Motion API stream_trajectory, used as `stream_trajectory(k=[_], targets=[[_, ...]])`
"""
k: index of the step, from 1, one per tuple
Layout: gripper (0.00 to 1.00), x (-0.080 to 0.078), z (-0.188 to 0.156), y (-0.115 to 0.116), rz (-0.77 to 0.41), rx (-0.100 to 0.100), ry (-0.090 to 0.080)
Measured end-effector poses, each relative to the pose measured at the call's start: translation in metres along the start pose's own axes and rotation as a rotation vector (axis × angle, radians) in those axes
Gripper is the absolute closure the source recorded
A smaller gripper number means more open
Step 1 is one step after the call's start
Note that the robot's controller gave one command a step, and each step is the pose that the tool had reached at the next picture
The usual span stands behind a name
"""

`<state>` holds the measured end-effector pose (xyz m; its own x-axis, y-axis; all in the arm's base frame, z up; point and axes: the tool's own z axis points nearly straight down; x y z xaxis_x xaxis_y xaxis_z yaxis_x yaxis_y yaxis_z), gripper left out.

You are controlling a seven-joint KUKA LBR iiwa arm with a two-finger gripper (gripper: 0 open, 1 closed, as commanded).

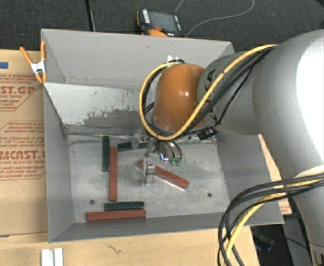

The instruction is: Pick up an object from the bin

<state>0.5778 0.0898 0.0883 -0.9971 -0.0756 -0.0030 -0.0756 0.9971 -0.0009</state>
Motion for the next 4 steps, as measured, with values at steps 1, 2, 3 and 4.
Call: stream_trajectory(k=[1,2,3,4], targets=[[0.00,0.003,0.018,-0.070,-0.030,0.000,-0.002],[0.00,0.058,0.017,-0.042,-0.218,-0.001,-0.003],[1.00,0.059,0.018,-0.042,-0.218,-0.002,0.002],[1.00,0.053,-0.122,-0.055,-0.166,0.000,-0.007]])
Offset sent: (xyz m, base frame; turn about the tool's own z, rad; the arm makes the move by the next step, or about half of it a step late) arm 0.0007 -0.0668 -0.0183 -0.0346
